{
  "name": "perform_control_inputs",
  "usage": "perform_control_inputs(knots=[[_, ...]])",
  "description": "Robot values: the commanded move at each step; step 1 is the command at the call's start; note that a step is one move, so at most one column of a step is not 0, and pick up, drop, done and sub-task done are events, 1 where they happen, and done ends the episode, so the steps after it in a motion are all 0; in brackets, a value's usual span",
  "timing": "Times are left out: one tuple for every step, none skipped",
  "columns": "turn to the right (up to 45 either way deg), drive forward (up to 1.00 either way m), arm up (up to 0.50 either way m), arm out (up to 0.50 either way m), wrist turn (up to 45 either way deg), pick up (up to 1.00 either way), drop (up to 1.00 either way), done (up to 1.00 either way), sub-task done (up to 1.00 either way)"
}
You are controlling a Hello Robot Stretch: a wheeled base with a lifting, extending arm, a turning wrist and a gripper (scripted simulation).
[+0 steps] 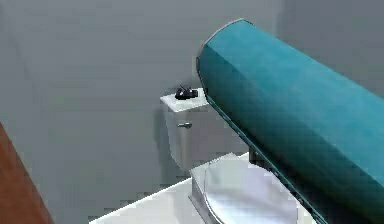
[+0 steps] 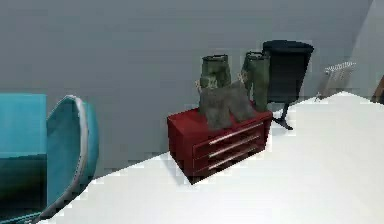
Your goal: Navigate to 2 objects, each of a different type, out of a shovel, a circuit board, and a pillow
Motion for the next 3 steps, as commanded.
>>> perform_control_inputs(knots=[[45.0, 0.0, 0.0, 0.0, 0.0, 0.0, 0.0, 0.0, 0.0], [45.0, 0.0, 0.0, 0.0, 0.0, 0.0, 0.0, 0.0, 0.0], [36.0, 0.0, 0.0, 0.0, 0.0, 0.0, 0.0, 0.0, 0.0]])
